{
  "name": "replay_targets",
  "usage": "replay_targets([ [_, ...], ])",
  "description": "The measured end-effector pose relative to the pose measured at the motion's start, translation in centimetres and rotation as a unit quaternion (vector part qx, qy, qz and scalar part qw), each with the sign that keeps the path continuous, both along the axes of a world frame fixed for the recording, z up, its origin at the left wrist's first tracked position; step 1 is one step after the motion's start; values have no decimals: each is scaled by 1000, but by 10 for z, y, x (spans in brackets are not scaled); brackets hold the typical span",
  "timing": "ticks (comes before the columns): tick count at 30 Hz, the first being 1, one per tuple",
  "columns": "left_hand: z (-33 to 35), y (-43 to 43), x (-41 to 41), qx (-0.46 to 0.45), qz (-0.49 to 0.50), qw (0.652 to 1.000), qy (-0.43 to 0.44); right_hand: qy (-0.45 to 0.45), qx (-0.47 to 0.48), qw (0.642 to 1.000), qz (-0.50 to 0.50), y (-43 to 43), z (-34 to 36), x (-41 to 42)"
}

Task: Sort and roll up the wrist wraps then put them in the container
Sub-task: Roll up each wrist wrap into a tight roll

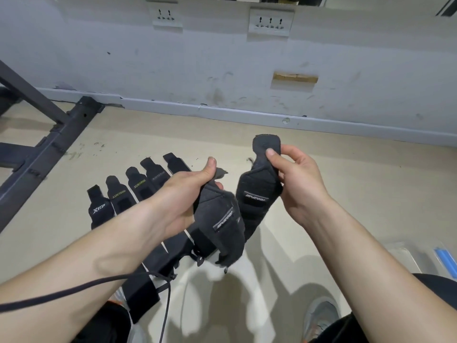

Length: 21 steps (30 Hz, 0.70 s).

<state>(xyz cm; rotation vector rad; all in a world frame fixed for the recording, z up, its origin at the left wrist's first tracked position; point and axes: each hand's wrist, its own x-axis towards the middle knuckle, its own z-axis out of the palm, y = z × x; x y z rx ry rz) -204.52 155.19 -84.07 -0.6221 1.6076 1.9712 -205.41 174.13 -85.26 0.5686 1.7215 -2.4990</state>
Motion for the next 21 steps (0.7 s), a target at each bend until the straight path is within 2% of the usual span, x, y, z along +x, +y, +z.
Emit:
replay_targets([
  [3, -2, -2, -2, 10, 36, 999, 1, 30, 88, 995, -25, 7, 0, -3],
  [6, -3, -5, -7, 26, 97, 995, 21, 98, 245, 964, -17, 16, -1, -7],
  [8, -5, -8, -11, 6, 107, 993, 57, 124, 280, 952, 11, 20, 3, -7],
  [11, -5, -13, -13, -108, 70, 983, 133, 142, 264, 950, 85, 22, 13, -3],
  [13, -2, -14, -13, -142, 60, 973, 171, 146, 230, 949, 158, 25, 19, -1],
  [18, 10, -9, -8, -49, 42, 981, 182, 135, 90, 937, 308, 29, 24, 4],
  [21, 13, -4, -4, -23, 14, 981, 192, 146, 48, 933, 324, 17, 23, 7],
])
